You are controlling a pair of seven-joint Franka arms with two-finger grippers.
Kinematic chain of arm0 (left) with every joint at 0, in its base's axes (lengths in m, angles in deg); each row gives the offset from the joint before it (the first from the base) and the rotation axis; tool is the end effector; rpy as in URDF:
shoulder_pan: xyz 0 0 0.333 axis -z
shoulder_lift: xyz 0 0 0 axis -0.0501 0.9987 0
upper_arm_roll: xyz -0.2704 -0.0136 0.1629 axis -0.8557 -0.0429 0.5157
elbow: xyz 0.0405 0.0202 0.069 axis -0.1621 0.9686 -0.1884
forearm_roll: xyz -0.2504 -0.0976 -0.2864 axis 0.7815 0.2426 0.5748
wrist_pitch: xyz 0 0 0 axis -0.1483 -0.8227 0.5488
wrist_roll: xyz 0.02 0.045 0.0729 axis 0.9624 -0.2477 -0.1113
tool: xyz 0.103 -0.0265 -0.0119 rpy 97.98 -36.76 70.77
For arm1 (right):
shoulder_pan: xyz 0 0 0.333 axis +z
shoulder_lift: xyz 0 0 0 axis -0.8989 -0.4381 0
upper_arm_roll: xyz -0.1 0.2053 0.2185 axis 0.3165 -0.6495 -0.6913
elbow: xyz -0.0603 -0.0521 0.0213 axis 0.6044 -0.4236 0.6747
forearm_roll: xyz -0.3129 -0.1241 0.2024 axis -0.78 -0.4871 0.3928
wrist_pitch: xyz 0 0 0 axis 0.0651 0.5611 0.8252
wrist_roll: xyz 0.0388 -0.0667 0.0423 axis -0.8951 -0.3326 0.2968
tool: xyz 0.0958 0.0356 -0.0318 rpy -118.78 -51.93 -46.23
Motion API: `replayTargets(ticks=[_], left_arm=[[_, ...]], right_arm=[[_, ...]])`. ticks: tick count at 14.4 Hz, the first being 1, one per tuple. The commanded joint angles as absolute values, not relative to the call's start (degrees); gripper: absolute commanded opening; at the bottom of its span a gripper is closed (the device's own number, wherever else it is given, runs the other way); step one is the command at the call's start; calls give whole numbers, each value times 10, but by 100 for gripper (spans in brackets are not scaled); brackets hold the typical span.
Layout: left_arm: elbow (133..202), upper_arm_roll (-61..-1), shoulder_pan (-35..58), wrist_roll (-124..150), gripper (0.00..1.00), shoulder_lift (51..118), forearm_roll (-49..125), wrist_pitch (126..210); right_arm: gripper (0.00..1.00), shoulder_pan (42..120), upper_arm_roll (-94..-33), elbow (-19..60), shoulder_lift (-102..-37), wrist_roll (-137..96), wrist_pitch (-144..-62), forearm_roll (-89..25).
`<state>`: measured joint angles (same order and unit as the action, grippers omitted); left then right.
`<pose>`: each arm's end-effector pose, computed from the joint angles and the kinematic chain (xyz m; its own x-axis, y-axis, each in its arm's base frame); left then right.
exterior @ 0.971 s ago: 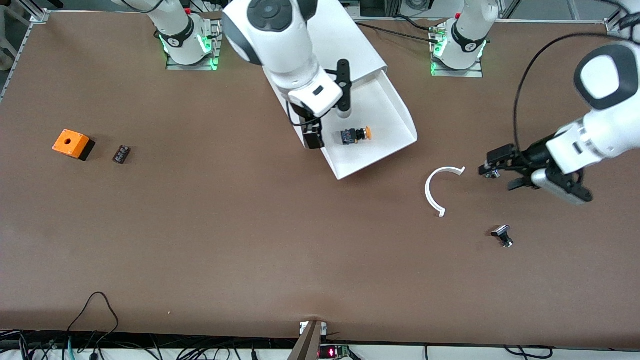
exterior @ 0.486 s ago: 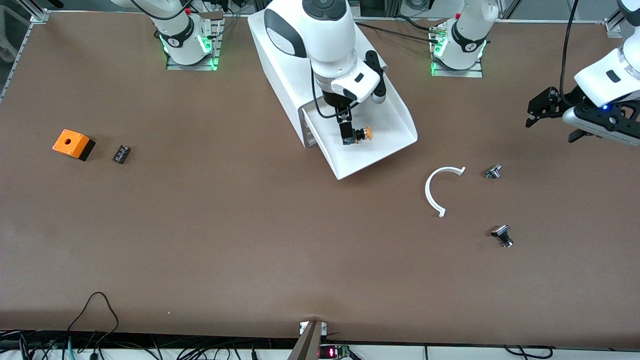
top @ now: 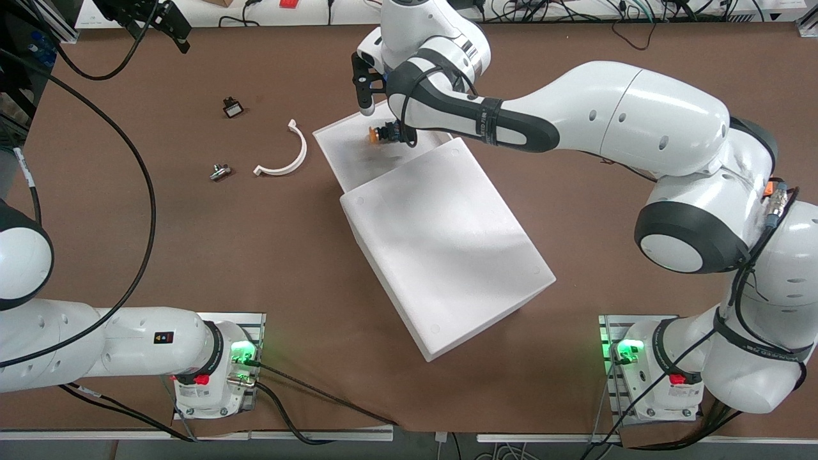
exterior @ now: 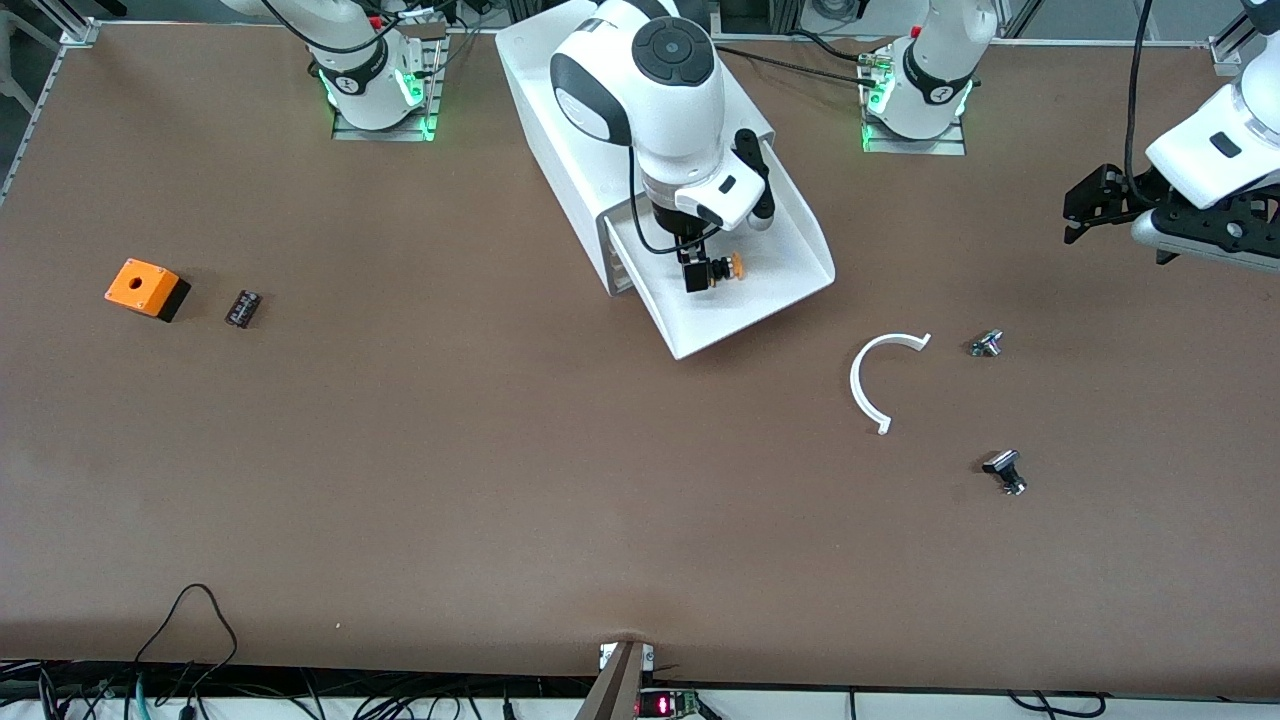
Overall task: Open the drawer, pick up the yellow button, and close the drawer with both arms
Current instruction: 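Lower the right gripper and grasp the yellow push button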
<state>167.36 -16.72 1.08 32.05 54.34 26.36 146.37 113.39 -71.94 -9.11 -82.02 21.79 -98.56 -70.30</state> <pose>0.5345 -0.0180 0.5947 0.9658 -0.2592 -0.0102 -0.2593 -0.9646 -0.0470 0.4632 0.5802 0.4246 -0.1611 0.9840 0.0762 0.9852 0.1558 0.0711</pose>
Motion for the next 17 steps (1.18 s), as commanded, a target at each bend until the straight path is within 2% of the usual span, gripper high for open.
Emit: replayTargets(ticks=[1, 10, 14, 17], left_arm=[[1656, -165, 2, 314, 100, 554, 250, 1450], [1654, -168, 2, 314, 100, 557, 254, 1450], [1654, -169, 2, 314, 100, 557, 254, 1450], [1654, -168, 2, 314, 100, 557, 254, 1449]], right_arm=[[100, 1147, -712, -117, -841, 219, -975, -711], [99, 1150, -711, -117, -866, 214, -1002, -715], [63, 1158, -711, -117, -865, 203, -1013, -728], [50, 1158, -711, -117, -865, 198, -1022, -730]])
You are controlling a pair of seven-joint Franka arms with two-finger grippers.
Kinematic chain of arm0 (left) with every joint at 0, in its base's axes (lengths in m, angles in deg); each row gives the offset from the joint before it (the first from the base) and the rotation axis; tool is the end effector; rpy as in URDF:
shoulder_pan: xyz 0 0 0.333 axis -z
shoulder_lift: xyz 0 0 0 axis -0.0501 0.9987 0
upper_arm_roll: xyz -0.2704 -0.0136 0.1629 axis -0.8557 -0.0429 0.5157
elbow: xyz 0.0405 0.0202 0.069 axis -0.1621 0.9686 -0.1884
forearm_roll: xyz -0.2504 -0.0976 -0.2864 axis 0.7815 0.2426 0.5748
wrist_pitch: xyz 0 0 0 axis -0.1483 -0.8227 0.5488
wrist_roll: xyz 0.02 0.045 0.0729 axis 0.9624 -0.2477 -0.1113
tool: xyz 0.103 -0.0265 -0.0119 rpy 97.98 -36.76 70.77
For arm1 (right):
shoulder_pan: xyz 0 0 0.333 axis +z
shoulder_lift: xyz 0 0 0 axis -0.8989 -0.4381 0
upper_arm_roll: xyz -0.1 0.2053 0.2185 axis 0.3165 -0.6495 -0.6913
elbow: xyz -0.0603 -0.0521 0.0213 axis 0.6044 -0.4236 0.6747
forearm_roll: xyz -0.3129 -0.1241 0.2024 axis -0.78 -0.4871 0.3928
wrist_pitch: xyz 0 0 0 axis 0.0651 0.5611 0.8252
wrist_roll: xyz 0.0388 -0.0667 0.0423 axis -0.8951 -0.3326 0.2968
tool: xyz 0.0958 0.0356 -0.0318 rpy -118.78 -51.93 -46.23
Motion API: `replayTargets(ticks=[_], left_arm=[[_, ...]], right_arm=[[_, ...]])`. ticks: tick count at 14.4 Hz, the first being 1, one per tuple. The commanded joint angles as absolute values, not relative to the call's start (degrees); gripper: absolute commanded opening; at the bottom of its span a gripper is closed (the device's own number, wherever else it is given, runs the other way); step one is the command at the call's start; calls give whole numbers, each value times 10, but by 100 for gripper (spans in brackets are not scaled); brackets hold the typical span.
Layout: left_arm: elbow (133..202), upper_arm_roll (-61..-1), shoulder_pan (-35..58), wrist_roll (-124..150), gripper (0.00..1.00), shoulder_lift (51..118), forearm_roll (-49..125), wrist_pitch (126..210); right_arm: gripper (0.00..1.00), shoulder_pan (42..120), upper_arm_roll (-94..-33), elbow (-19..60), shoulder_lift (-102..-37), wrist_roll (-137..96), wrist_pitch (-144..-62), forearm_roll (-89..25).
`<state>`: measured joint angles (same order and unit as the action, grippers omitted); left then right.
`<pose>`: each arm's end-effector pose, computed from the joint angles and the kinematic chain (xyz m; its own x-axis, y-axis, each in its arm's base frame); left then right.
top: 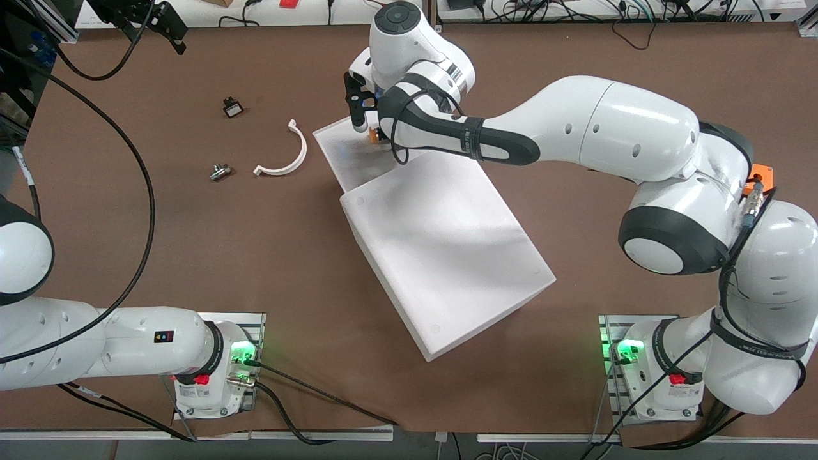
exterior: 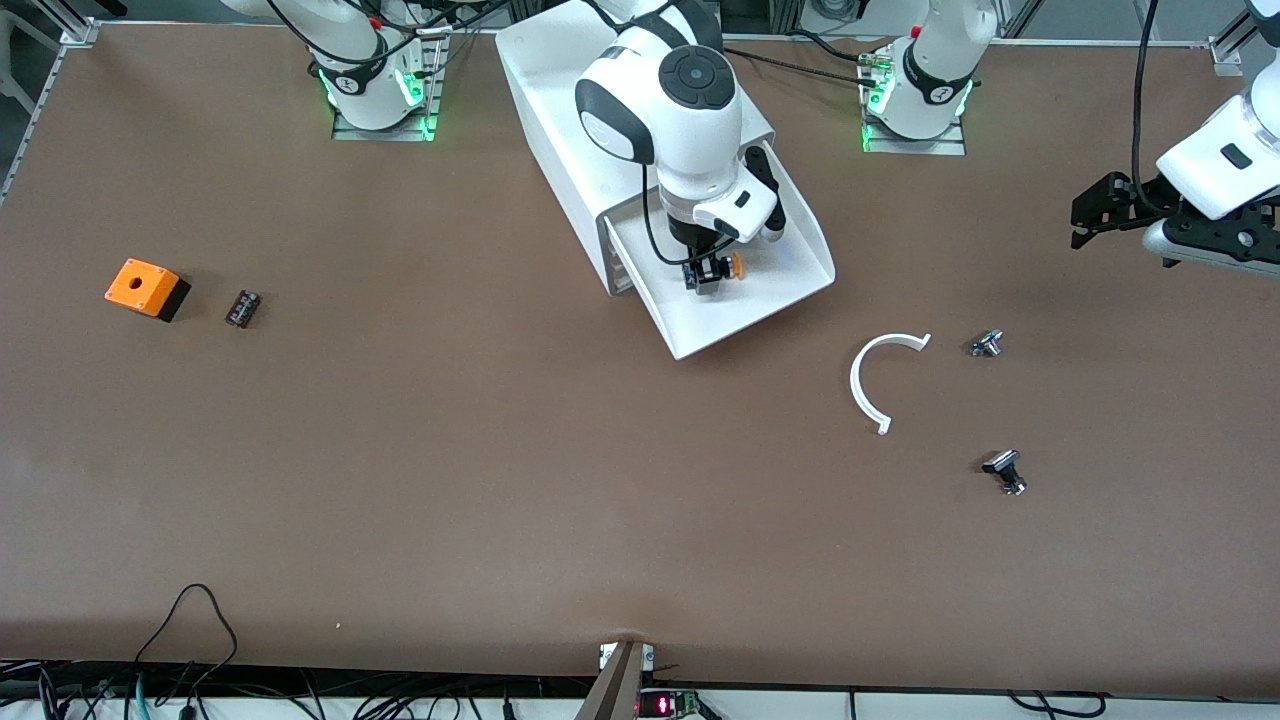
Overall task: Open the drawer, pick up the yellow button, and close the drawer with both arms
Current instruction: 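Lower the right gripper and grasp the yellow push button, then lift the yellow button out of the drawer with the right gripper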
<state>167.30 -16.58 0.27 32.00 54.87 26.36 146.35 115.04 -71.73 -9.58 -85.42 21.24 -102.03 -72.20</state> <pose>0.5371 -0.0090 0.5902 0.9700 -0.2423 -0.0183 -0.2429 -0.9691 -0.0443 0.4565 0.5998 0.3902 -0.1886 0.9802 0.0606 0.9783 0.1821 0.0985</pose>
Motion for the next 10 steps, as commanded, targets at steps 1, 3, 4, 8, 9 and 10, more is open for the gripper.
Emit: replayTargets(ticks=[1, 3, 4, 8, 9, 10], left_arm=[[1654, -168, 2, 314, 100, 557, 254, 1449], [1654, -168, 2, 314, 100, 557, 254, 1448], [1654, -168, 2, 314, 100, 557, 254, 1449], [1654, -168, 2, 314, 100, 557, 254, 1448], [1654, -168, 2, 314, 100, 556, 254, 1447], [1654, -168, 2, 314, 100, 556, 254, 1448]], right_arm=[[44, 1158, -711, -116, -863, 189, -1021, -730], [37, 1157, -710, -117, -860, 175, -1016, -730], [32, 1156, -710, -117, -858, 173, -1015, -730], [29, 1156, -698, -119, -848, 165, -980, -730], [29, 1157, -697, -127, -829, 157, -965, -730], [29, 1157, -697, -134, -818, 145, -950, -730]])
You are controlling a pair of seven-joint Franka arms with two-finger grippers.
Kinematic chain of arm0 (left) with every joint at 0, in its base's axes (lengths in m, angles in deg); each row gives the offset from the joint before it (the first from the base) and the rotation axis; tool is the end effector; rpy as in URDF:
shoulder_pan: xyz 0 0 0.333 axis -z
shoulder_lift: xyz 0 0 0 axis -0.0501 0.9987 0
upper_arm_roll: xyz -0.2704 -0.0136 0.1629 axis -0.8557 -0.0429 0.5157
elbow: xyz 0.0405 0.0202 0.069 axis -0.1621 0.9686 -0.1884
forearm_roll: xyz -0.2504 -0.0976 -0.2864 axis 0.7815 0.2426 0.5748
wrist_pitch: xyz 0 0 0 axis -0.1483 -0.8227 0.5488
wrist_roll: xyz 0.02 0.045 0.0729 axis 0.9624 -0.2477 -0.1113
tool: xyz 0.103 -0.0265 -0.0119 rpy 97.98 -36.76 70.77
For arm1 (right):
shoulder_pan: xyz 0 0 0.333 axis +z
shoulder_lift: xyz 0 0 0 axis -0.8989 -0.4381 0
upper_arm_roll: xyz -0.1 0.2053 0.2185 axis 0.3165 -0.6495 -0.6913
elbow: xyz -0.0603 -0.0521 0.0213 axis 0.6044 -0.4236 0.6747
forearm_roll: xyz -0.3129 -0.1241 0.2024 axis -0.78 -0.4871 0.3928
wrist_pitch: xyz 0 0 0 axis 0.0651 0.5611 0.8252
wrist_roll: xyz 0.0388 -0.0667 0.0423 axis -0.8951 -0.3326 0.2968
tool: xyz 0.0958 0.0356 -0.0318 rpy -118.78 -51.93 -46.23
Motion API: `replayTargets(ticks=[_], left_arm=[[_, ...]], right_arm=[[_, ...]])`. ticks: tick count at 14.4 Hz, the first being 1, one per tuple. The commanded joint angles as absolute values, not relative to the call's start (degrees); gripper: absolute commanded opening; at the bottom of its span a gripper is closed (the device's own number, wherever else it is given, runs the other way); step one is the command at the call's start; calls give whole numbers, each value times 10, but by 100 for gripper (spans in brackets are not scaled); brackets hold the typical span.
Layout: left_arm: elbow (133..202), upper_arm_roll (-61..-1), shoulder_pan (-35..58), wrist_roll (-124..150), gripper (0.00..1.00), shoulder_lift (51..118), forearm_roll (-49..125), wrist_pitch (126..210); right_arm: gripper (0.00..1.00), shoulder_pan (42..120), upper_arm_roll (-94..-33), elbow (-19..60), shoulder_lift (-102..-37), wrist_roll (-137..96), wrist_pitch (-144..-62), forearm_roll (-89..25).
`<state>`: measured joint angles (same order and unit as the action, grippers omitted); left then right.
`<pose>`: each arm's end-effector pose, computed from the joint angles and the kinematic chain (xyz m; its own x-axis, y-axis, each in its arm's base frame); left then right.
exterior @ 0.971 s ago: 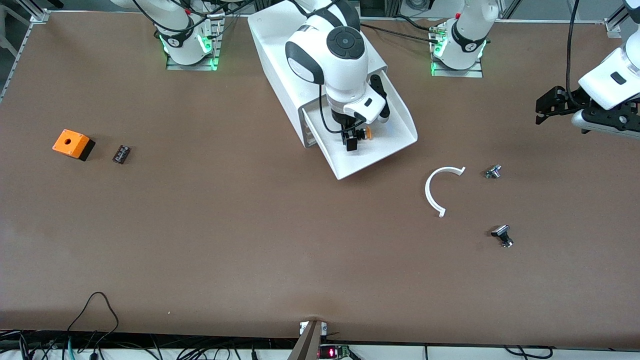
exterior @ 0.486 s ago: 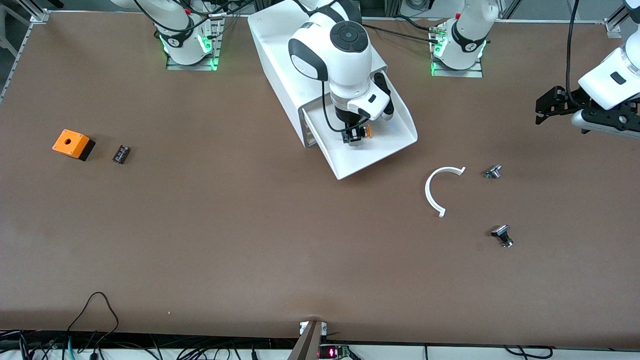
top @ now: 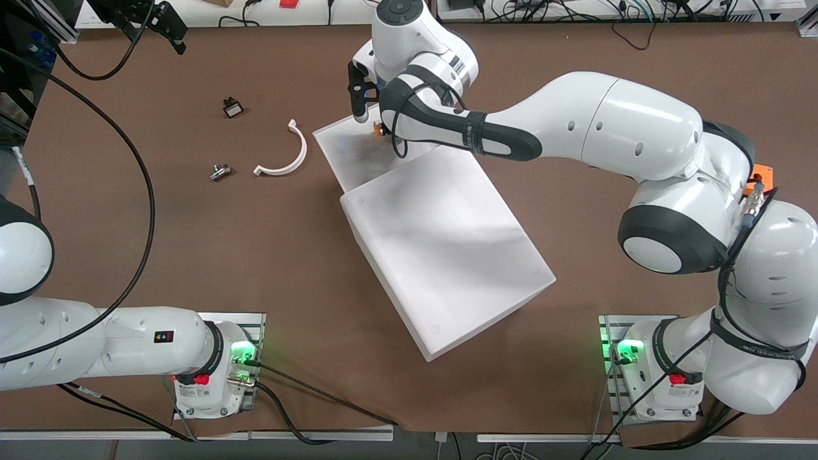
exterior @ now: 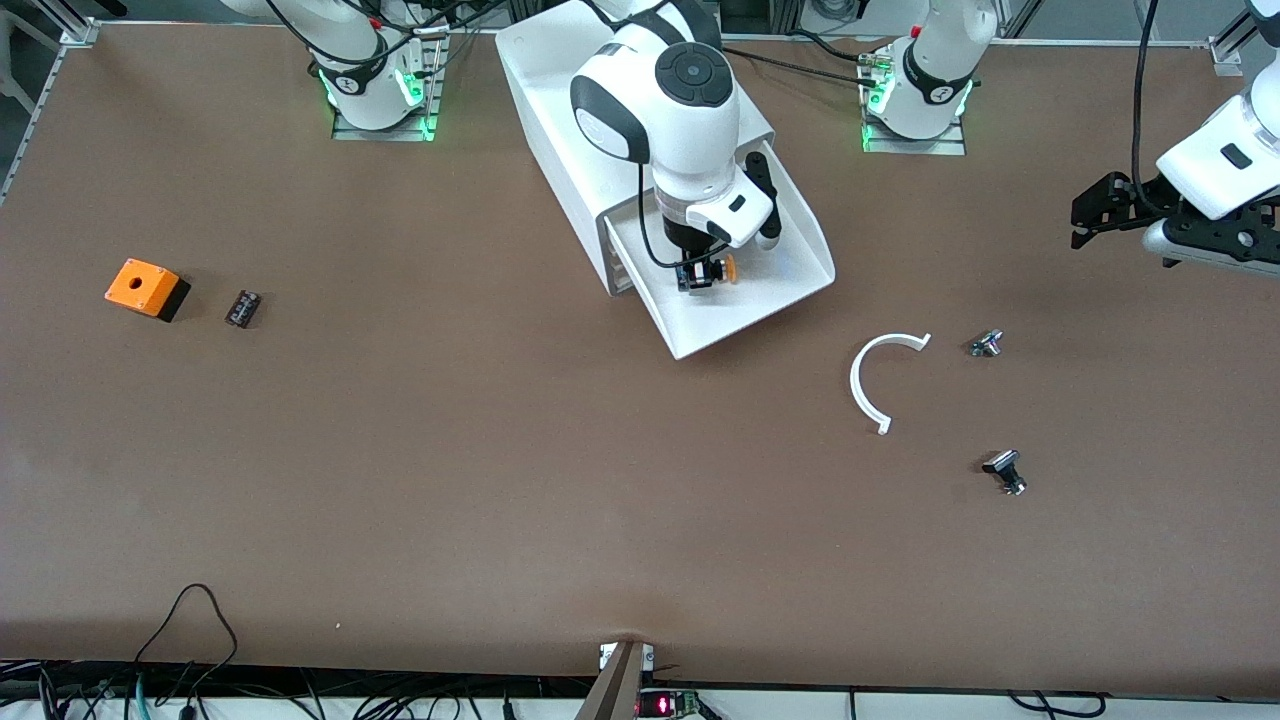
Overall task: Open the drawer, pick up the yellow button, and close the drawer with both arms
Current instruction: 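Lift the yellow button out of the drawer with the right gripper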
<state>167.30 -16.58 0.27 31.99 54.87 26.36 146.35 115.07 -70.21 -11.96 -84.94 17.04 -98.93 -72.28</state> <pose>0.5371 -0.0090 0.5902 0.9701 -0.2421 -0.0183 -0.2427 -0.9691 -0.0443 0.4679 0.5903 0.4113 -0.0949 0.9942 0.0512 0.9905 0.0892 0.1045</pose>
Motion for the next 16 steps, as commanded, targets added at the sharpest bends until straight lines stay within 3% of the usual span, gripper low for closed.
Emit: replayTargets(ticks=[1, 7, 13, 16], left_arm=[[1654, -169, 2, 314, 100, 556, 254, 1448], [1654, -168, 2, 314, 100, 556, 254, 1447], [1654, -168, 2, 314, 100, 556, 254, 1447], [1654, -168, 2, 314, 100, 556, 254, 1447]], right_arm=[[29, 1156, -697, -141, -807, 131, -934, -730], [29, 1134, -639, -149, -738, 97, -913, -723], [31, 1112, -548, -144, -735, 79, -893, -720], [30, 1093, -544, -130, -741, 26, -890, -694]])
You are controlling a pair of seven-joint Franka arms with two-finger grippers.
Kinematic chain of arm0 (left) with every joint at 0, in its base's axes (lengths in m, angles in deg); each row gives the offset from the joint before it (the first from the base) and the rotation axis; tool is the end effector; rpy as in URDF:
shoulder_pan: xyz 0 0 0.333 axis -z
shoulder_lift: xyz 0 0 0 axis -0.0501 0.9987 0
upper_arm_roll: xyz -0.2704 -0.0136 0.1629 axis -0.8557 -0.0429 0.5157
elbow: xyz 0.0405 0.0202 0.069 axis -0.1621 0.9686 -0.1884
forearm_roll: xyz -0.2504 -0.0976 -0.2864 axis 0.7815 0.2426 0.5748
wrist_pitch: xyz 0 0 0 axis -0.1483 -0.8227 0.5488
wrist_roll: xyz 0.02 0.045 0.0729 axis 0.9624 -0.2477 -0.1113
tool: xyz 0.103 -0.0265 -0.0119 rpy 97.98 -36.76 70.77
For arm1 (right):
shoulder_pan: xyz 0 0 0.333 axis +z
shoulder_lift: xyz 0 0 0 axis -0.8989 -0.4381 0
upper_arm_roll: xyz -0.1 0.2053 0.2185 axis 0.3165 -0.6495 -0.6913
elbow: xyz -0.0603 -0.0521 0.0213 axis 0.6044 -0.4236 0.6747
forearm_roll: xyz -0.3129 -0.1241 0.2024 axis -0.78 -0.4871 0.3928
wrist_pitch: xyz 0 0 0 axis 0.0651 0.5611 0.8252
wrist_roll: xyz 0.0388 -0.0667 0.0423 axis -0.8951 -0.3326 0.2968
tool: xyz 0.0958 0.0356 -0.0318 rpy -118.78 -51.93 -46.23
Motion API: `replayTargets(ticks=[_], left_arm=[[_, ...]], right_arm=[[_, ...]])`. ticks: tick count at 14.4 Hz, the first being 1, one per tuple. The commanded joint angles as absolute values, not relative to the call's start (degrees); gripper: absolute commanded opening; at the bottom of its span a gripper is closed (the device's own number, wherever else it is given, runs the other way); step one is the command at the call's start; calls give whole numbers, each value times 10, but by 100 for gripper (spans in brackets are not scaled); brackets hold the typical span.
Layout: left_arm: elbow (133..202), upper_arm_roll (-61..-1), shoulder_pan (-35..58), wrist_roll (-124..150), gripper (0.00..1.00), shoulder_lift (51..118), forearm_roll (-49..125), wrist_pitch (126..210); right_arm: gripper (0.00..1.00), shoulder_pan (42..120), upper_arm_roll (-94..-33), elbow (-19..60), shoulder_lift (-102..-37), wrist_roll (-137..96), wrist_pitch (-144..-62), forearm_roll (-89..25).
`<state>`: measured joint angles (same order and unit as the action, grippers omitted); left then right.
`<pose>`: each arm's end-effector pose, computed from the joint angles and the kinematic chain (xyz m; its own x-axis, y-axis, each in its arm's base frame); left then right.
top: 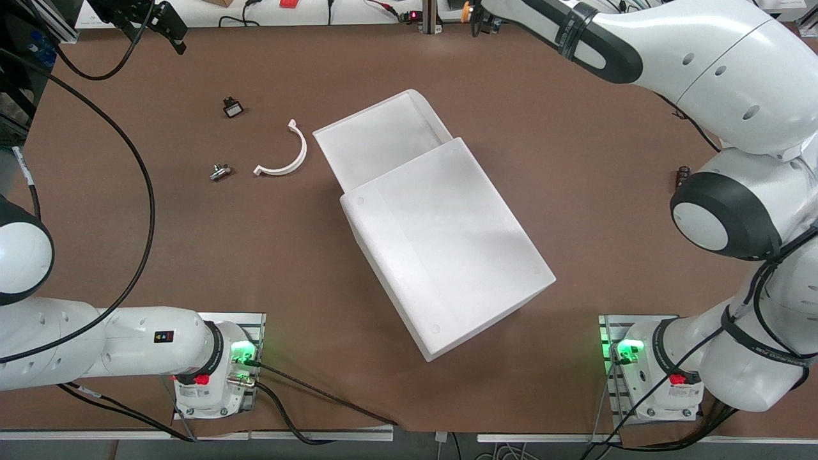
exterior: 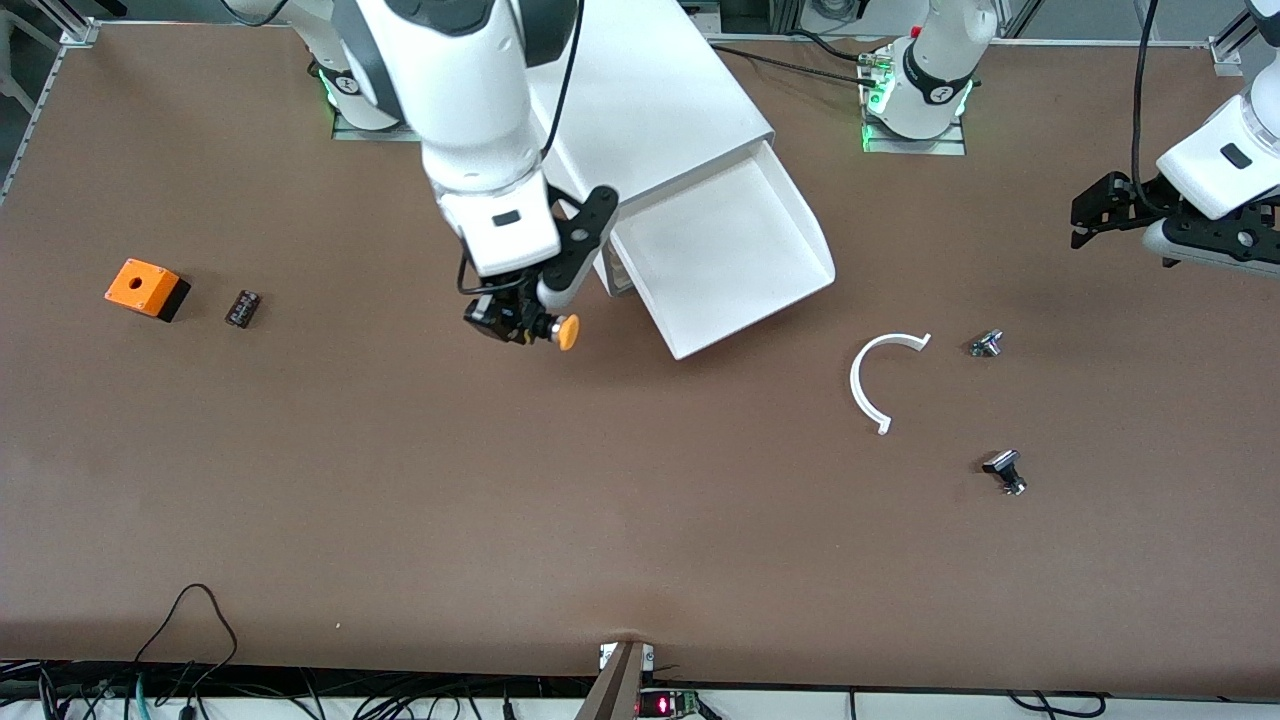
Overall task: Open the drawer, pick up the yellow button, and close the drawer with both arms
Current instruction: 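Lift the yellow button out of the drawer with the right gripper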
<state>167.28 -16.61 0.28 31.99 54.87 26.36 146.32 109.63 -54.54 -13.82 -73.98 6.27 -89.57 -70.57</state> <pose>0.5371 -0.0093 0.5904 0.9699 -0.2427 -0.0185 -0.2433 -0.9689 -0.0443 0.5832 0.4034 0.5593 0.4122 0.9078 0.0775 0.8819 -0.4189 0.2164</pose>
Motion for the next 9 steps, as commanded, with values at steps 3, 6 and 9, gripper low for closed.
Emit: replayTargets(ticks=[3, 6, 9], left_arm=[[1654, -168, 2, 314, 100, 556, 254, 1447], [1654, -168, 2, 314, 100, 556, 254, 1447], [1654, -168, 2, 314, 100, 556, 254, 1447]], right_arm=[[29, 1075, -544, -96, -742, -78, -897, -694], [29, 1037, -544, -71, -754, -109, -893, -693], [29, 1016, -544, -43, -754, -112, -890, -693]])
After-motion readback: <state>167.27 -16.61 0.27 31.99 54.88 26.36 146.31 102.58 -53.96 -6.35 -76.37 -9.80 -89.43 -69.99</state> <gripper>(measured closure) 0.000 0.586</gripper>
